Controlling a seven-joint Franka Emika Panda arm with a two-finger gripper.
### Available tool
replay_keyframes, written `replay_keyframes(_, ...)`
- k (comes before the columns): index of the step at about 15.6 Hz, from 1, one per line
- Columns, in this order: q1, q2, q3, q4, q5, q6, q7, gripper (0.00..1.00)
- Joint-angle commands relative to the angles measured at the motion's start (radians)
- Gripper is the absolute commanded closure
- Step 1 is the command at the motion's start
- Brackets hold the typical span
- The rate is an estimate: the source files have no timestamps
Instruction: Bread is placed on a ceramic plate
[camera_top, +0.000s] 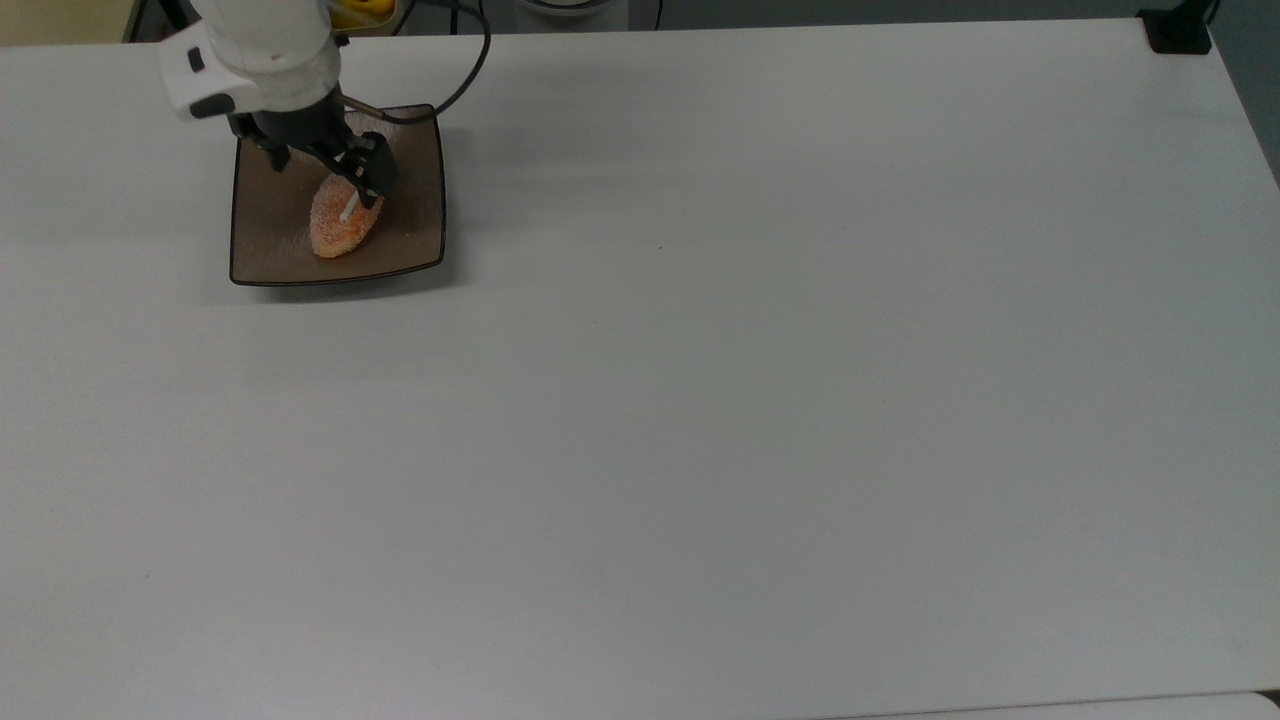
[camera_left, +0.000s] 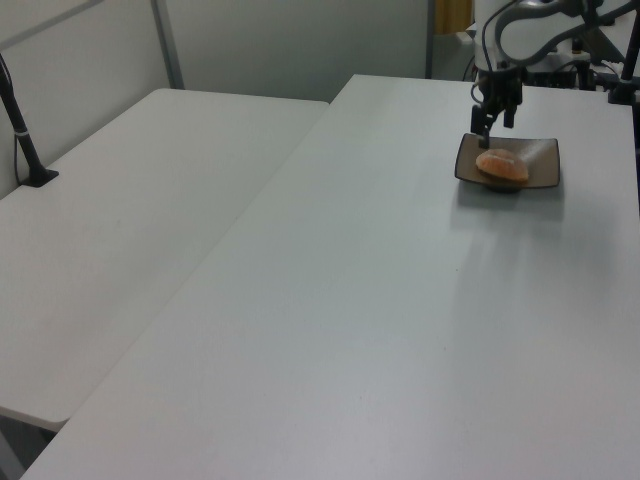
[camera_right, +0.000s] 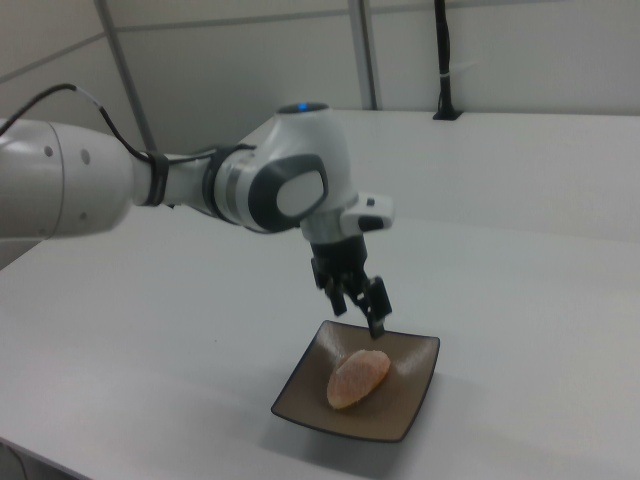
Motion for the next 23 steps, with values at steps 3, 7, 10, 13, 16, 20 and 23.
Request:
replay_keyframes(3, 0.011, -0.035, 0.077, 0.191, 0.026, -0.210, 0.074, 0.00)
replay_keyframes(7, 0.067, -0.075, 0.103, 0.220, 0.040, -0.263, 0.070, 0.00)
replay_keyframes(10, 0.133, -0.106, 0.103, 0.218, 0.040, -0.306, 0.068, 0.00)
replay_keyframes(13, 0.182, -0.130, 0.103, 0.209, 0.048, -0.332, 0.058, 0.00)
replay_keyframes(16, 0.192, -0.165, 0.089, 0.176, 0.095, -0.327, -0.028, 0.00)
replay_keyframes(20, 0.210, -0.170, 0.066, 0.171, 0.148, -0.323, -0.068, 0.00)
replay_keyframes(23, 0.212, -0.168, 0.066, 0.175, 0.148, -0.333, -0.058, 0.00)
